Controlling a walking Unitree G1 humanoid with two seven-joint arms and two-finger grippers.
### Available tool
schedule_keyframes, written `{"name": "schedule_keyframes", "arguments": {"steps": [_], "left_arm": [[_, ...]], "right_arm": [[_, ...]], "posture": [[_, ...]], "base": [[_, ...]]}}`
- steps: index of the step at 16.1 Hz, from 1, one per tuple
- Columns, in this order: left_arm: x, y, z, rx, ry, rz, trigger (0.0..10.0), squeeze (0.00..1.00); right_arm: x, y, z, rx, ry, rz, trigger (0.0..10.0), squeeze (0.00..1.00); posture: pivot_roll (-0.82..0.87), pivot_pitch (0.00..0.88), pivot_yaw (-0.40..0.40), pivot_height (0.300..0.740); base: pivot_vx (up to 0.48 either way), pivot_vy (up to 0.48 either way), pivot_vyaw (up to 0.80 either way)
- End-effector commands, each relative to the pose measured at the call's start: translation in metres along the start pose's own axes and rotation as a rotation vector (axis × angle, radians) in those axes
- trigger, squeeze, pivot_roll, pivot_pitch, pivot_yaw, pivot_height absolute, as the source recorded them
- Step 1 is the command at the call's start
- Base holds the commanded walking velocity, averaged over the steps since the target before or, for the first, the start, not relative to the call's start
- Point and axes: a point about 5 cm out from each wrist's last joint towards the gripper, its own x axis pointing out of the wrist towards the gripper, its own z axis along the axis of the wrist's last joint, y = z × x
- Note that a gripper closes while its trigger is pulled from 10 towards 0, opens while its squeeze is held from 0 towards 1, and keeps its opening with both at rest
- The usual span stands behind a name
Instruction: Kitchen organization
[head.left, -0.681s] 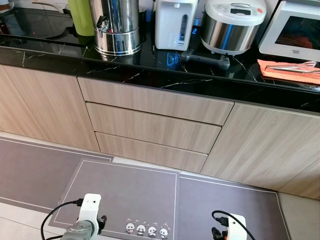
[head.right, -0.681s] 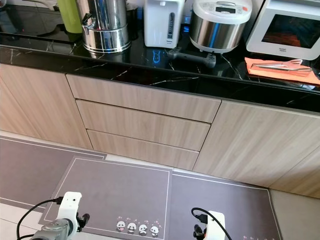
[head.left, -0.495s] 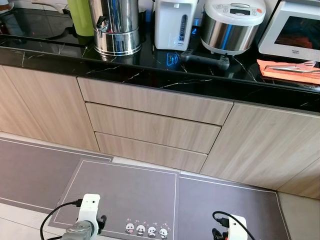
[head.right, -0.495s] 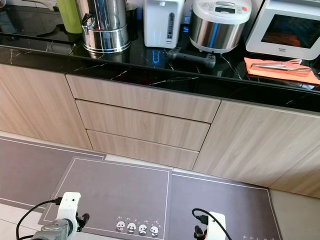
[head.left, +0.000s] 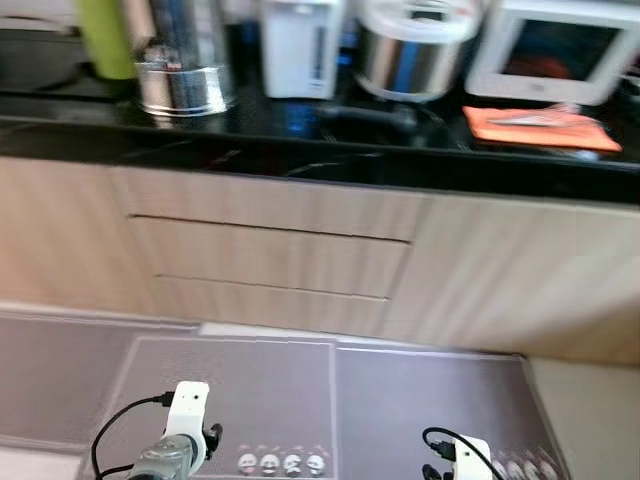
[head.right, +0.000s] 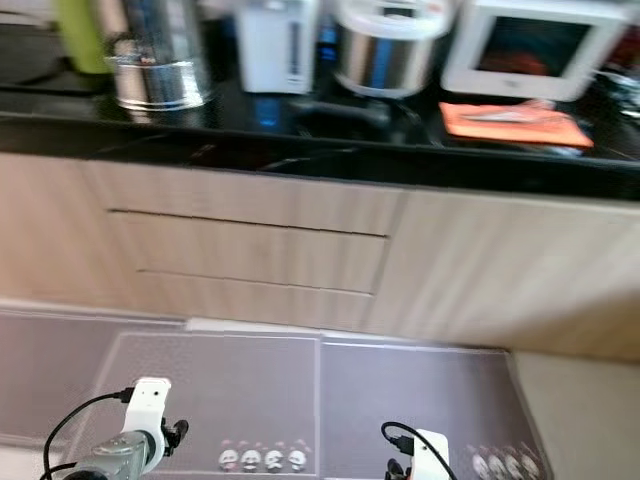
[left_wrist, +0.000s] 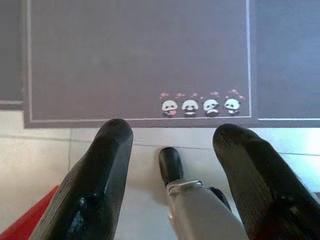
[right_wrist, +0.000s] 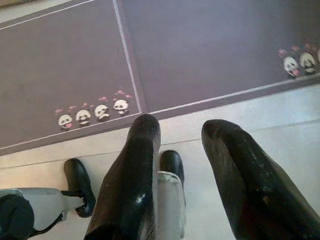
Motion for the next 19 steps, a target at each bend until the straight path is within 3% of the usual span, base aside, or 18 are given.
{"name": "schedule_keyframes", "arguments": {"steps": [1, 5, 7, 11, 13, 15, 19], "left_arm": [[0.001, -0.003, 0.002, 0.005, -0.003, -0.010, 10.0, 0.00], [0.000, -0.001, 0.002, 0.019, -0.011, 0.009, 10.0, 0.00], [-0.001, 0.006, 0.002, 0.001, -0.013, 0.029, 10.0, 0.00], [-0.001, 0.006, 0.001, 0.017, -0.008, 0.024, 10.0, 0.00], [0.000, 0.002, 0.000, 0.024, -0.005, 0.011, 10.0, 0.00], [0.000, 0.002, 0.001, 0.041, -0.006, 0.016, 10.0, 0.00], [0.000, 0.001, -0.001, 0.049, 0.001, 0.018, 10.0, 0.00]], "right_arm": [[0.000, -0.001, -0.002, -0.005, 0.021, -0.008, 10.0, 0.00], [0.001, -0.002, 0.002, -0.075, 0.028, -0.002, 10.0, 0.00], [0.002, -0.009, 0.017, -0.060, 0.001, -0.031, 10.0, 0.00], [-0.001, -0.015, 0.009, -0.003, -0.009, -0.045, 10.0, 0.00], [0.000, -0.006, 0.006, 0.047, -0.013, -0.031, 10.0, 0.00], [0.003, 0.009, 0.006, 0.037, -0.011, -0.011, 10.0, 0.00], [0.004, 0.017, 0.008, 0.029, -0.010, -0.002, 10.0, 0.00]], "posture": [[0.10, 0.000, -0.071, 0.740], [0.11, 0.000, -0.073, 0.740], [0.11, 0.000, -0.080, 0.740], [0.11, 0.000, -0.079, 0.740], [0.11, 0.004, -0.075, 0.740], [0.11, 0.005, -0.076, 0.740], [0.12, 0.006, -0.078, 0.740]], "base": [[0.000, 0.000, -0.68], [0.000, 0.000, -0.68], [0.000, 0.000, -0.68], [0.000, 0.000, -0.68], [0.000, 0.000, -0.68], [0.000, 0.000, -0.68], [0.000, -0.360, -0.68]]}}
